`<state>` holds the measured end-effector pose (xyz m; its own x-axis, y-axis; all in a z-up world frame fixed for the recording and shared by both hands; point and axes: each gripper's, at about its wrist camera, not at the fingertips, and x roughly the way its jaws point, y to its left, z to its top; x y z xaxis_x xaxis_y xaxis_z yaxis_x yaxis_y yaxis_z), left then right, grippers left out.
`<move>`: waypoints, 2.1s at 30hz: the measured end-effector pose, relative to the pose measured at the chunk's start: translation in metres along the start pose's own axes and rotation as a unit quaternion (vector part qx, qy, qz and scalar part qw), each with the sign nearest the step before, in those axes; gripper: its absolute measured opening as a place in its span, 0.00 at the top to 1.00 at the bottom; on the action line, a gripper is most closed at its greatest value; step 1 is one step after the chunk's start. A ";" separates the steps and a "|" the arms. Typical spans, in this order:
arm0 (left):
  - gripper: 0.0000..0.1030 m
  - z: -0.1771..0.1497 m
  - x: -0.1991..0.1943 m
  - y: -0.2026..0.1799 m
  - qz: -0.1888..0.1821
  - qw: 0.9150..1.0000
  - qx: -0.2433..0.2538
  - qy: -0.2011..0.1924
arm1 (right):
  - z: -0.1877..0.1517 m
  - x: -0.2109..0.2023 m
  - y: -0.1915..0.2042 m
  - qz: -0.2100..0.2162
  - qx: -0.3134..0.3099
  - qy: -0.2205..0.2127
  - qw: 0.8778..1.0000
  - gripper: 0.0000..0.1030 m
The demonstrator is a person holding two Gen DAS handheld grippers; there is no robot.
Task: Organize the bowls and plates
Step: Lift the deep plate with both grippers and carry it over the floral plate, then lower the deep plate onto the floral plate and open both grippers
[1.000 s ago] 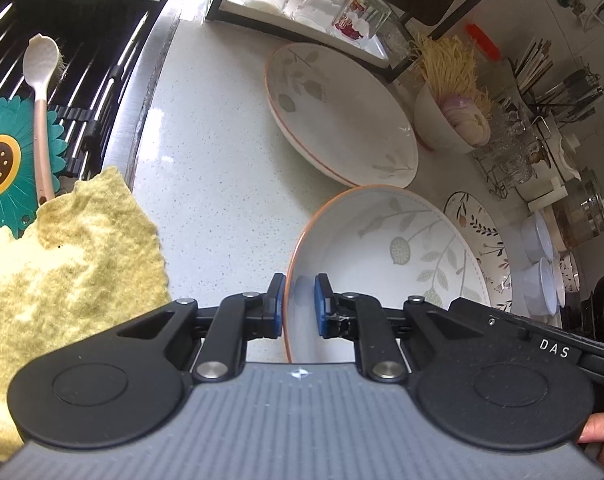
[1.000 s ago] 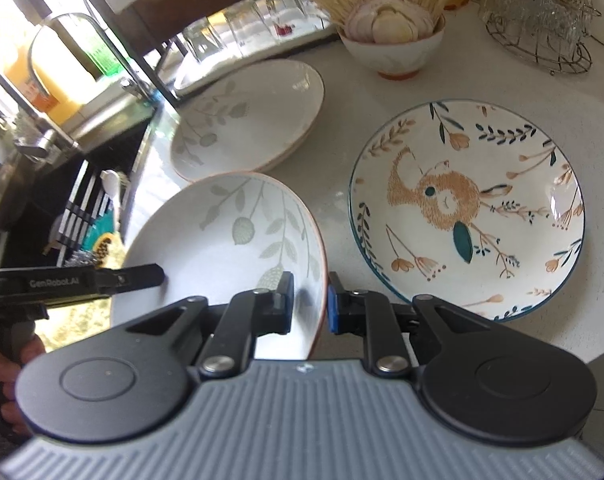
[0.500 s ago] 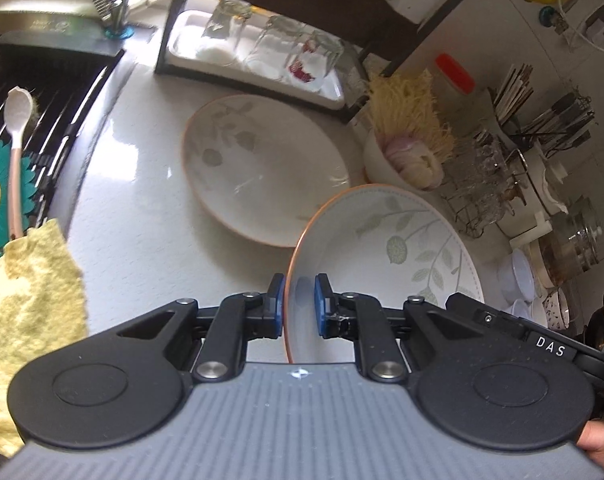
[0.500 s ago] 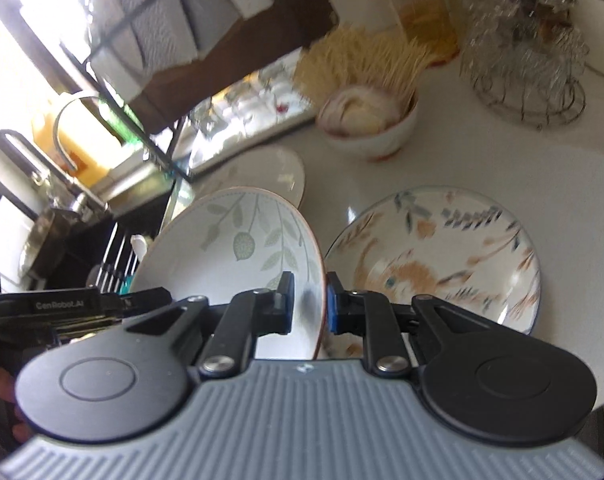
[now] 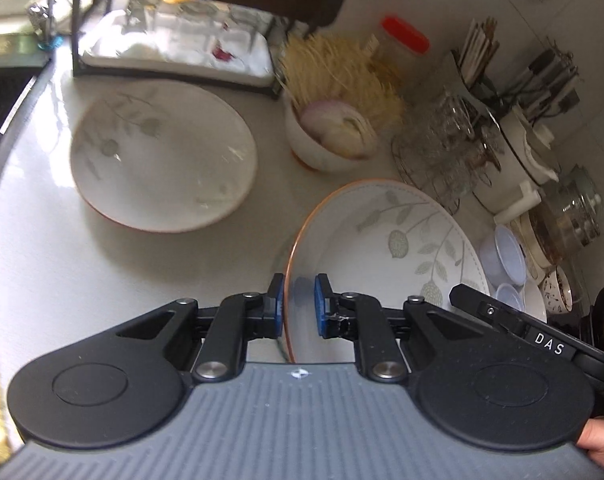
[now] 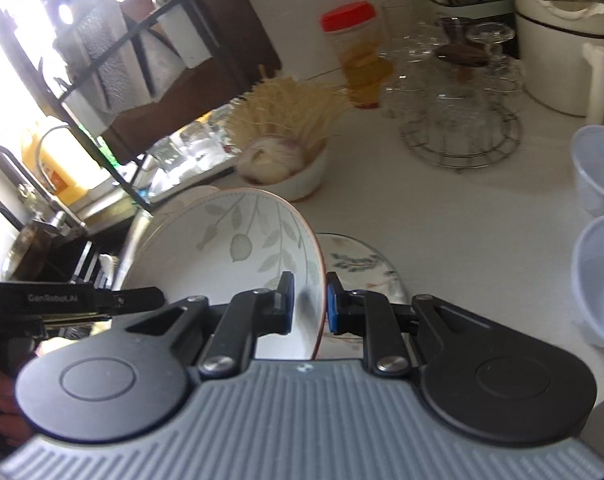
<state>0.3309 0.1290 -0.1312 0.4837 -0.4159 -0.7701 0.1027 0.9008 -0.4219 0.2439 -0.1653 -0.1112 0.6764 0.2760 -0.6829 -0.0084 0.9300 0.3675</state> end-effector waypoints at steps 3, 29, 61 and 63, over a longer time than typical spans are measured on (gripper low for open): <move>0.83 -0.005 0.010 -0.013 0.002 1.000 0.008 0.006 | 0.001 0.000 -0.017 -0.002 0.007 0.005 1.000 0.81; 0.82 -0.007 0.056 -0.030 0.072 0.997 -0.028 0.018 | 0.016 0.051 -0.055 0.017 -0.025 0.073 0.997 0.81; 0.82 -0.013 0.037 -0.017 0.101 0.994 -0.045 -0.011 | 0.010 0.075 -0.044 0.012 -0.043 0.085 0.995 0.80; 0.82 -0.012 0.033 -0.020 0.101 0.994 -0.037 -0.016 | 0.011 0.070 -0.044 0.011 -0.044 0.077 0.996 0.80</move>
<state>0.3346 0.0956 -0.1533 0.5158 -0.2225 -0.8273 -0.0633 0.9531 -0.2958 0.2995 -0.1894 -0.1678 0.5549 0.3240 -0.7662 -0.0916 0.9392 0.3308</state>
